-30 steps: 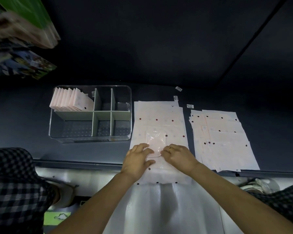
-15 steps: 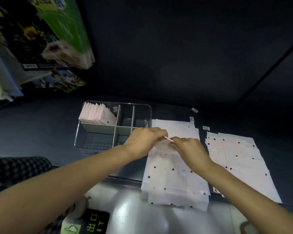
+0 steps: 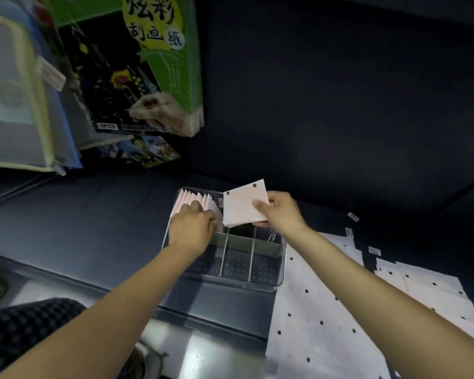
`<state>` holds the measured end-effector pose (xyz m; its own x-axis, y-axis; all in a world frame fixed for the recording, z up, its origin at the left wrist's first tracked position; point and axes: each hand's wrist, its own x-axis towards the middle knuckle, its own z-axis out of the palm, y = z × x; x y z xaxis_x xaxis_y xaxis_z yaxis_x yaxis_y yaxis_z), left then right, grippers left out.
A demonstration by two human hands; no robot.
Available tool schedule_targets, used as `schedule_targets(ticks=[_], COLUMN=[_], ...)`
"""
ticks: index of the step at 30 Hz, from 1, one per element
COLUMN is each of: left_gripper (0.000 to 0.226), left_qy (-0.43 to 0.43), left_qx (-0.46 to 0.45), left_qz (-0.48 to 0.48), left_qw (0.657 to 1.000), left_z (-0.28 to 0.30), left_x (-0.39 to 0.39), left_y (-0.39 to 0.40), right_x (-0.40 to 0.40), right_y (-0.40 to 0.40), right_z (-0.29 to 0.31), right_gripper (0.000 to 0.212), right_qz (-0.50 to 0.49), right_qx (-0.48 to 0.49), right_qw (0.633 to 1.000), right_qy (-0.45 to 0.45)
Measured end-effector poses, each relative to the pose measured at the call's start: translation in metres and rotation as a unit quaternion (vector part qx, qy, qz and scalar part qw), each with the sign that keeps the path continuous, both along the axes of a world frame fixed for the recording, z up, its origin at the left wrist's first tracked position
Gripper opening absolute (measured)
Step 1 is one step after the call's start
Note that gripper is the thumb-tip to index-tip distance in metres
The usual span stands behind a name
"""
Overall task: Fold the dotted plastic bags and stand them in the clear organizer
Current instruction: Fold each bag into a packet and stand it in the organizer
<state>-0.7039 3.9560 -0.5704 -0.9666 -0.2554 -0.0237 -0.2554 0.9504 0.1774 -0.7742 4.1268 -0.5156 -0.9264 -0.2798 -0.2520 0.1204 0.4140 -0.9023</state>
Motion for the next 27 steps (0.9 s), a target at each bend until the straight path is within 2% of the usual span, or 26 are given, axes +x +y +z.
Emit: schedule_targets(ticks=[3, 7, 9, 14, 18, 21, 23, 25, 27], left_gripper=[0.033, 0.035, 0.036, 0.031, 0.017, 0.014, 0.014, 0.016, 0.017], left_qy=[-0.024, 0.036, 0.064, 0.102, 0.169, 0.179, 0.186, 0.189, 0.189], left_qx=[0.021, 0.010, 0.006, 0.046, 0.100, 0.138, 0.161, 0.168, 0.175], left_qz=[0.008, 0.016, 0.010, -0.017, -0.011, 0.002, 0.008, 0.012, 0.017], left_qw=[0.999, 0.999, 0.998, 0.994, 0.981, 0.974, 0.969, 0.967, 0.966], left_z=[-0.005, -0.013, -0.016, -0.023, -0.024, -0.025, -0.026, -0.027, -0.027], left_x=[-0.003, -0.002, 0.001, 0.010, 0.018, 0.019, 0.019, 0.020, 0.020], left_y=[-0.002, -0.004, -0.005, -0.005, -0.009, -0.010, -0.011, -0.011, -0.011], right_x=[-0.007, -0.014, -0.016, -0.017, -0.017, -0.020, -0.020, -0.021, -0.020], right_y=[-0.027, -0.047, -0.058, -0.089, -0.102, -0.104, -0.104, -0.105, -0.107], right_z=[-0.015, -0.030, -0.036, -0.048, -0.055, -0.062, -0.066, -0.069, -0.069], right_gripper=[0.024, 0.024, 0.025, 0.028, 0.053, 0.066, 0.061, 0.051, 0.054], right_qz=[0.028, 0.071, 0.079, 0.080, 0.111, 0.114, 0.118, 0.134, 0.142], right_qx=[0.097, 0.287, 0.316, 0.265, 0.242, 0.174, 0.144, 0.157, 0.173], right_qw=[0.993, 0.946, 0.936, 0.958, 0.964, 0.975, 0.977, 0.973, 0.969], right_qy=[0.054, 0.136, 0.133, 0.071, 0.015, -0.075, -0.108, -0.104, -0.106])
